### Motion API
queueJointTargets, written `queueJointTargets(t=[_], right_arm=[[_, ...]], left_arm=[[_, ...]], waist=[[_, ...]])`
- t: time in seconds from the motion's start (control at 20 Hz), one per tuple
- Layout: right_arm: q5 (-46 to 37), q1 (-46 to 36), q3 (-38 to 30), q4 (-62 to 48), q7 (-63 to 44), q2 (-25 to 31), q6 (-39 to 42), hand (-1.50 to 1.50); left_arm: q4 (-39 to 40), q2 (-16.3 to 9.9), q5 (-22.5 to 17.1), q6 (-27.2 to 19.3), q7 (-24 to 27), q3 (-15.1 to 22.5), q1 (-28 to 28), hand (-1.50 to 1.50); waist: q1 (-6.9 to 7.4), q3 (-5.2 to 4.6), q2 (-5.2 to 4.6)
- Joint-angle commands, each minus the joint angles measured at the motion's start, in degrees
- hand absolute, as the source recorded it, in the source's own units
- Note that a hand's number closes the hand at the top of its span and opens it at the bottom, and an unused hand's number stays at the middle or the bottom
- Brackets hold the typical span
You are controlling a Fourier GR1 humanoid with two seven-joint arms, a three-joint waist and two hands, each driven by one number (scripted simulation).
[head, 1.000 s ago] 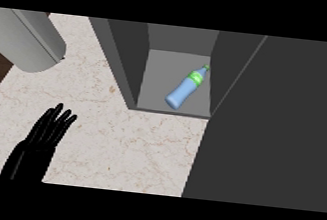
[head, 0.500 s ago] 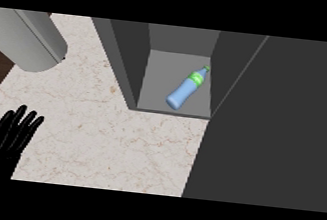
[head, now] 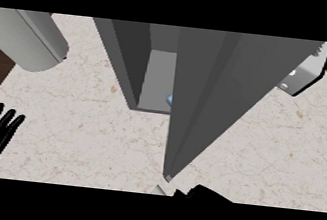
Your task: Pick up the bottled water, place it into the cabinet and close the cabinet
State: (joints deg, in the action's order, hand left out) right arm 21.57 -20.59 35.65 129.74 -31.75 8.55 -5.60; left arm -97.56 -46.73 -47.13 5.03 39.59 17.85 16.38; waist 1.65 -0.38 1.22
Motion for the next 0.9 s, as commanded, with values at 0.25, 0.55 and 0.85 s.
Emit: queueJointTargets(t=[0.25, 0.55, 0.85], right_arm=[[-7.44, -22.44, 10.18, -17.57, 0.36, -8.42, -24.92, 1.5], [6.29, -33.33, 5.29, -29.72, 7.15, -8.52, -32.09, 1.5], [17.73, -37.39, 2.02, -35.04, 5.69, -8.54, -14.59, 1.5]], left_arm=[[-5.63, -3.58, -2.33, 1.72, -1.3, -4.05, 4.91, -1.5], [-10.27, -5.65, -6.04, 0.83, -5.88, -7.95, 3.79, -1.5], [-10.8, -4.4, -4.13, 1.2, -4.99, -9.13, 6.89, -1.5]], waist=[[1.51, 0.22, -0.86], [1.61, 0.34, -1.45], [0.64, 0.37, -1.56]])
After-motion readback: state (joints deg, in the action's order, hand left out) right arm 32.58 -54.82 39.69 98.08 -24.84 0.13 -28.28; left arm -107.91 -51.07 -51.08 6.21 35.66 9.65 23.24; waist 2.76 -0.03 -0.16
